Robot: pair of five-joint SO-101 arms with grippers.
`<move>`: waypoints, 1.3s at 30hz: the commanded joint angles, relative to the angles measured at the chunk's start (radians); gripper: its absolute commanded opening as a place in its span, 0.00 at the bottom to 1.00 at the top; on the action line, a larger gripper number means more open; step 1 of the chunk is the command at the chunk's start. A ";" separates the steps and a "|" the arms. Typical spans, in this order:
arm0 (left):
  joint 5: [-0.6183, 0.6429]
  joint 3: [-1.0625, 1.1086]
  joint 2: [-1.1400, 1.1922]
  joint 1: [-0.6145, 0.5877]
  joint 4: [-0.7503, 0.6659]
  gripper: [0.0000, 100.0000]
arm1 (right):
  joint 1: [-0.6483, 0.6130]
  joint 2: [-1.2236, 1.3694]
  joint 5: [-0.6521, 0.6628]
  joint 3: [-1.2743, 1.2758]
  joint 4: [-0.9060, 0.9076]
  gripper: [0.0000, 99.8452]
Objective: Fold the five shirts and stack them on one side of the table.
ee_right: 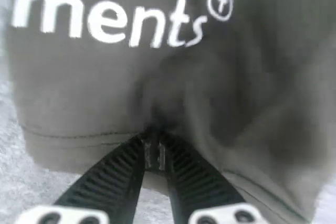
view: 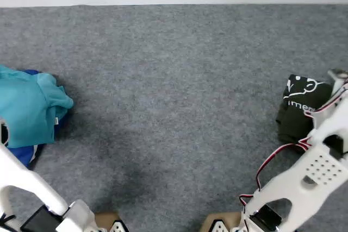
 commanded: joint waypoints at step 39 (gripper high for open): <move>-0.006 -0.007 -0.021 0.008 0.000 0.01 | 0.050 -0.093 0.005 -0.249 -0.048 0.01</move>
